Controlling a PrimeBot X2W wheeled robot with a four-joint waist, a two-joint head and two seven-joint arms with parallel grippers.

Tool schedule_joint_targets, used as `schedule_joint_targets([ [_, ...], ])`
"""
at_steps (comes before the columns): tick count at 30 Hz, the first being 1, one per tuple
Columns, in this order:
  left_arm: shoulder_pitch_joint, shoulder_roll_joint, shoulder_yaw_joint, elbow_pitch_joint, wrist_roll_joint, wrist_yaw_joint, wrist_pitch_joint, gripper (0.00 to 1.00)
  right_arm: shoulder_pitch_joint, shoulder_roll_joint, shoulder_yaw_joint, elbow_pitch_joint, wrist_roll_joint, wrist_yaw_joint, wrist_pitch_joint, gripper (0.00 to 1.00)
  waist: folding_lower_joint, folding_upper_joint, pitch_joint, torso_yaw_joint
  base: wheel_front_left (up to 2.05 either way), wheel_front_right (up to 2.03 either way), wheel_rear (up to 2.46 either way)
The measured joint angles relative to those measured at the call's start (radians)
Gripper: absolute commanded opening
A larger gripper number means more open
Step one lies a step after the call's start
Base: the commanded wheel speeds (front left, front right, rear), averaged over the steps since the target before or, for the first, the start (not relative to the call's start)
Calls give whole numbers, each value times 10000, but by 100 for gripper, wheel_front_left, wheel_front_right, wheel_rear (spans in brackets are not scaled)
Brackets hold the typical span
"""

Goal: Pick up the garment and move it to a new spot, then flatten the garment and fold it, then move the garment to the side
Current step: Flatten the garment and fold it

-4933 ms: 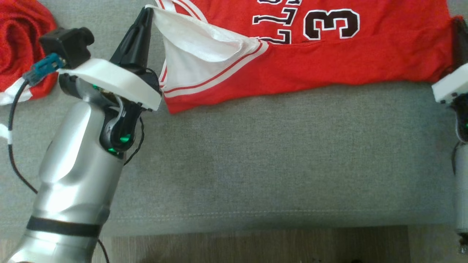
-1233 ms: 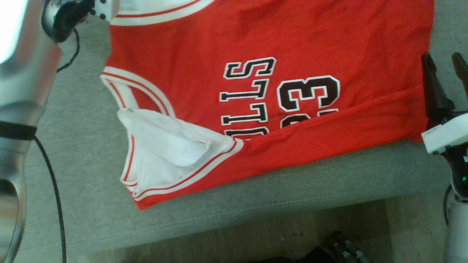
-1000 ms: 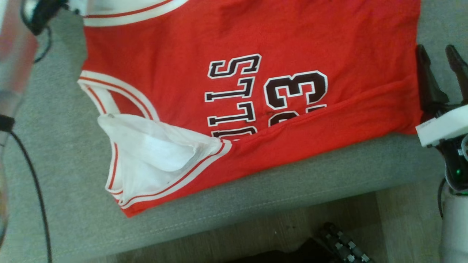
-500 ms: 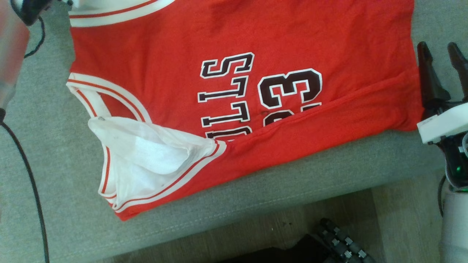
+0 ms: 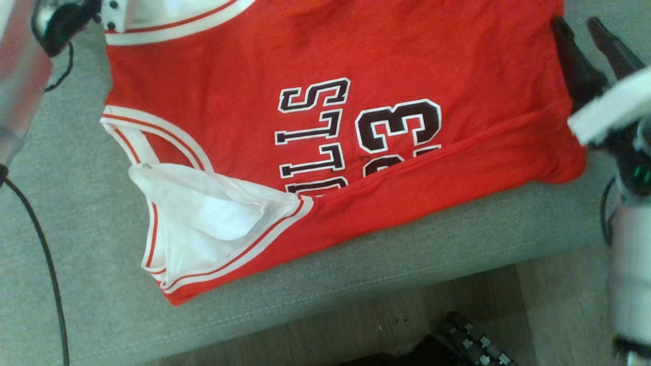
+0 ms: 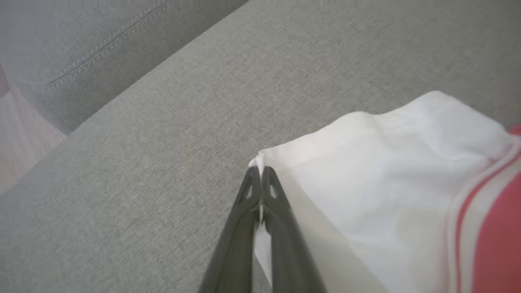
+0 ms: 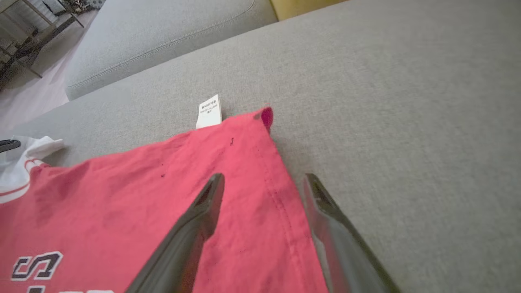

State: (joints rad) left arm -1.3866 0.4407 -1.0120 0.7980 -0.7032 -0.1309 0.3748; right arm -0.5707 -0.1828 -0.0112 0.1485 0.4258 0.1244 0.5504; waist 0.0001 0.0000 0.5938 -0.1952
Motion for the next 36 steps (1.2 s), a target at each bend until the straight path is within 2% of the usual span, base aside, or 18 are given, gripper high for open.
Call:
schedule_joint_targets([
  [6, 49, -17, -502, -221, -449, 0, -291, 0, -2545, -669, -412, 2011, 111, 0, 2759, 100, -1, 0, -330, 225, 0, 0, 0],
  [11, 13, -96, -825, -328, -732, 0, -437, 0, -4058, -683, -696, 3528, 21, 0, 4604, 100, -1, 0, -370, 585, 0, 0, 0],
  [14, -49, -196, -1055, -360, -853, 0, -568, 0, -4521, -696, -819, 4052, -391, 0, 5164, 100, -1, 0, -314, 796, 0, 0, 0],
  [19, -261, -349, -1352, -376, -1104, 0, -763, 0, -4987, -683, -834, 4564, -918, 0, 5227, 100, 0, 0, -156, 1075, 0, 0, 0],
  [21, -317, -359, -1438, -360, -1204, 0, -788, 0, -5113, -642, -819, 4729, -1049, 0, 5336, 10, 0, 0, -110, 1147, 0, 0, 0],
  [22, -337, -357, -1476, -341, -1248, 0, -846, 0, -5161, -625, -767, 4788, -1049, 0, 5350, 0, 0, 0, -97, 1173, 0, 0, 0],
  [25, -433, -353, -1632, -320, -1277, 0, -1118, 0, -5252, -640, -516, 4800, -1045, 0, 5244, 0, -1, 0, -64, 1229, 0, 0, 0],
  [36, -1100, -316, -1733, 61, -1055, -12, -3179, 0, -5521, -1009, -142, 4886, -520, 0, 2943, 0, 0, 0, -40, 1280, 0, 0, 0],
])
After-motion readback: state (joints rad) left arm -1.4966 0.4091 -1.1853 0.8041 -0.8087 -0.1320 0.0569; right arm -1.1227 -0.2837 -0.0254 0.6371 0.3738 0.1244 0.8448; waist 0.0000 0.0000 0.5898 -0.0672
